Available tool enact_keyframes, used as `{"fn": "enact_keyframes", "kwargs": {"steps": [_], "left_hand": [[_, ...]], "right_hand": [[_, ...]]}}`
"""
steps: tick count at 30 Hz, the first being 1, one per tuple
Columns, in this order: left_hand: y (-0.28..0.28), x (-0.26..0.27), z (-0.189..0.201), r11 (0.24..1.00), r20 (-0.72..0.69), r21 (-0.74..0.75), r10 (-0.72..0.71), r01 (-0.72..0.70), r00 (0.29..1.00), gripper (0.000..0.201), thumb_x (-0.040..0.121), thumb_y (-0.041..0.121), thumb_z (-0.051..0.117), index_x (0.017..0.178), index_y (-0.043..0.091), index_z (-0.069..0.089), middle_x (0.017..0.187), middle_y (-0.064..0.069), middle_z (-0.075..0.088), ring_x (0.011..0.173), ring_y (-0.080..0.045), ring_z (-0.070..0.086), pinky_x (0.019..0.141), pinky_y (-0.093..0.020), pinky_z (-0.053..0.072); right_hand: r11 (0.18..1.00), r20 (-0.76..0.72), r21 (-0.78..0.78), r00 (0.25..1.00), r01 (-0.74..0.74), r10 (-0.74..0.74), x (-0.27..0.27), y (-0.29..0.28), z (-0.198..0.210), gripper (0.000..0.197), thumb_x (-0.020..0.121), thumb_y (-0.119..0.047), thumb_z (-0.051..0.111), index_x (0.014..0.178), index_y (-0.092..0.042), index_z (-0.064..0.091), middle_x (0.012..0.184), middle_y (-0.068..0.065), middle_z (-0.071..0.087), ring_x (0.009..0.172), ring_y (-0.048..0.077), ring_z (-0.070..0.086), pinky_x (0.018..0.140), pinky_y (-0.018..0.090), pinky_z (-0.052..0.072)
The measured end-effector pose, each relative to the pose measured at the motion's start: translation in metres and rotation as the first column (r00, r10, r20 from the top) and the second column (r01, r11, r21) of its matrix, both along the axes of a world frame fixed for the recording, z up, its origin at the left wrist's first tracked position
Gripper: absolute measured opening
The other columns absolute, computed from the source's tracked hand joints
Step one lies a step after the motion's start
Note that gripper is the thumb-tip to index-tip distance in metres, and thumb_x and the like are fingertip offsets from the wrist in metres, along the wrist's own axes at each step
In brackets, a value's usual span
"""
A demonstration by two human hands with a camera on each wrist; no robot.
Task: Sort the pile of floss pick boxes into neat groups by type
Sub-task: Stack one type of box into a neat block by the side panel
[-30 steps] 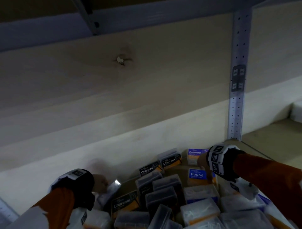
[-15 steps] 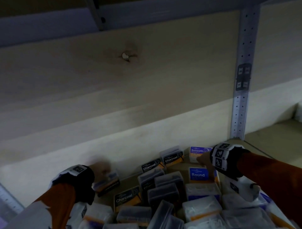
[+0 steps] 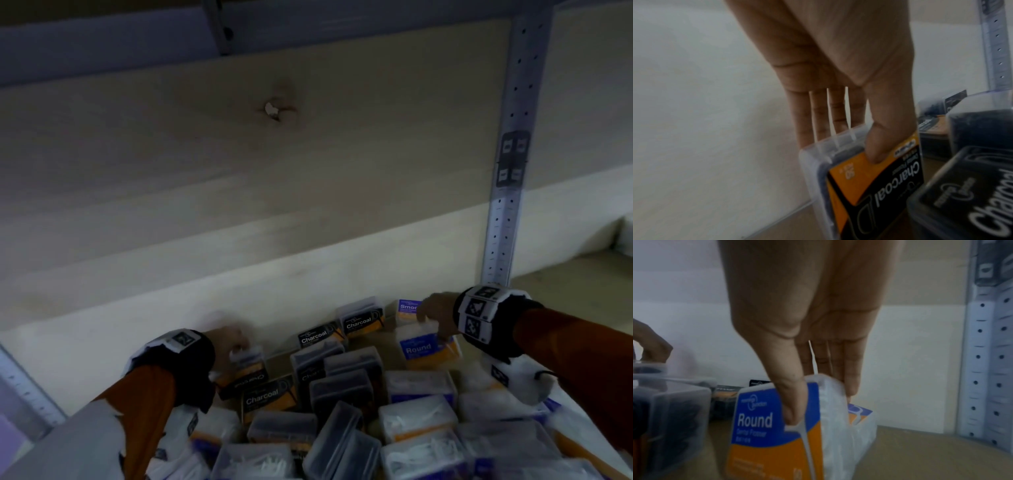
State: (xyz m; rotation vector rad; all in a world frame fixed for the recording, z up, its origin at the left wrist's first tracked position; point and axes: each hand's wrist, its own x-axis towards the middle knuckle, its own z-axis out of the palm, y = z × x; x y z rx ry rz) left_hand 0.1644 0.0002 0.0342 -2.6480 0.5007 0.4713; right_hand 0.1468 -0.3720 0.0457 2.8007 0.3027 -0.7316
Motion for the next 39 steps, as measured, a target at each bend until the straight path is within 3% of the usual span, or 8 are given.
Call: {"fn": "enact_keyframes", "kwargs": {"steps": [7, 21, 25, 27, 30, 32, 36, 39], "left_hand": [[-0.015, -0.006, -0.001, 1.000, -0.070, 0.026, 0.000, 0.001, 0.998, 0.044, 0.095, 0.022, 0.051, 0.137, 0.011, 0.043, 0.139, -0.010, 0.043, 0.126, -0.024, 0.044, 0.106, -0.031, 0.037], [-0.026, -0.027, 0.009, 0.993, -0.031, -0.070, 0.092, -0.094, 0.995, 0.052, 0.098, 0.019, 0.049, 0.145, 0.008, 0.030, 0.148, -0.008, 0.036, 0.134, -0.020, 0.040, 0.106, -0.023, 0.030], [-0.031, -0.035, 0.008, 0.986, -0.039, -0.085, 0.144, -0.146, 0.989, 0.050, 0.102, 0.013, 0.036, 0.147, -0.003, 0.020, 0.154, -0.013, 0.028, 0.138, -0.021, 0.036, 0.084, -0.003, 0.032], [-0.033, -0.043, 0.012, 0.978, -0.012, -0.113, 0.178, -0.178, 0.984, 0.051, 0.103, 0.015, 0.036, 0.148, 0.000, 0.017, 0.155, -0.011, 0.024, 0.141, -0.020, 0.031, 0.086, -0.009, 0.028], [-0.035, -0.055, 0.024, 0.976, 0.005, -0.120, 0.184, -0.182, 0.983, 0.055, 0.100, 0.021, 0.044, 0.148, 0.005, 0.022, 0.153, -0.010, 0.029, 0.136, -0.019, 0.036, 0.105, -0.023, 0.031], [-0.035, -0.064, 0.031, 0.982, 0.000, -0.107, 0.158, -0.157, 0.987, 0.050, 0.099, 0.021, 0.045, 0.145, 0.007, 0.032, 0.149, -0.011, 0.037, 0.125, -0.018, 0.045, 0.101, -0.029, 0.035], [-0.032, -0.089, 0.041, 0.987, 0.016, -0.127, 0.101, -0.098, 0.995, 0.048, 0.100, 0.025, 0.041, 0.145, 0.012, 0.033, 0.150, -0.007, 0.035, 0.135, -0.020, 0.039, 0.108, -0.027, 0.030], [-0.028, -0.114, 0.049, 0.980, -0.002, -0.179, 0.082, -0.081, 0.997, 0.047, 0.099, 0.030, 0.044, 0.142, 0.014, 0.040, 0.147, -0.005, 0.041, 0.131, -0.021, 0.043, 0.103, -0.026, 0.036]], "right_hand": [[0.999, 0.171, 0.033, 0.985, 0.007, -0.013, -0.008, -0.014, 0.007, 0.064, 0.087, -0.026, 0.064, 0.141, -0.012, 0.032, 0.144, 0.010, 0.035, 0.131, 0.023, 0.040, 0.106, 0.031, 0.037], [0.999, 0.364, 0.050, 0.932, -0.015, -0.004, -0.036, -0.020, 0.030, 0.052, 0.091, -0.034, 0.057, 0.135, -0.014, 0.038, 0.136, 0.005, 0.042, 0.118, 0.023, 0.052, 0.093, 0.030, 0.043], [0.998, 0.412, 0.064, 0.911, -0.014, -0.013, -0.046, -0.016, 0.037, 0.053, 0.091, -0.034, 0.055, 0.137, -0.014, 0.037, 0.138, 0.005, 0.042, 0.119, 0.025, 0.053, 0.094, 0.032, 0.045], [0.998, 0.432, 0.067, 0.902, -0.011, -0.019, -0.052, -0.013, 0.041, 0.054, 0.092, -0.034, 0.054, 0.138, -0.015, 0.037, 0.139, 0.005, 0.041, 0.119, 0.025, 0.053, 0.094, 0.033, 0.045], [0.997, 0.467, 0.079, 0.884, -0.011, -0.027, -0.061, -0.010, 0.049, 0.053, 0.091, -0.034, 0.055, 0.138, -0.016, 0.038, 0.138, 0.004, 0.042, 0.117, 0.026, 0.054, 0.093, 0.034, 0.046], [0.996, 0.489, 0.087, 0.872, -0.009, -0.035, -0.069, -0.006, 0.056, 0.054, 0.091, -0.033, 0.056, 0.139, -0.017, 0.037, 0.139, 0.003, 0.042, 0.118, 0.026, 0.054, 0.093, 0.034, 0.046], [0.990, 0.532, 0.139, 0.845, -0.025, -0.053, -0.090, 0.002, 0.075, 0.057, 0.089, -0.035, 0.059, 0.139, -0.016, 0.039, 0.139, 0.004, 0.044, 0.121, 0.025, 0.052, 0.098, 0.034, 0.044], [0.975, 0.566, 0.217, 0.820, -0.052, -0.082, -0.113, 0.011, 0.092, 0.058, 0.087, -0.034, 0.062, 0.138, -0.015, 0.042, 0.138, 0.006, 0.047, 0.123, 0.024, 0.050, 0.098, 0.031, 0.041]]}}
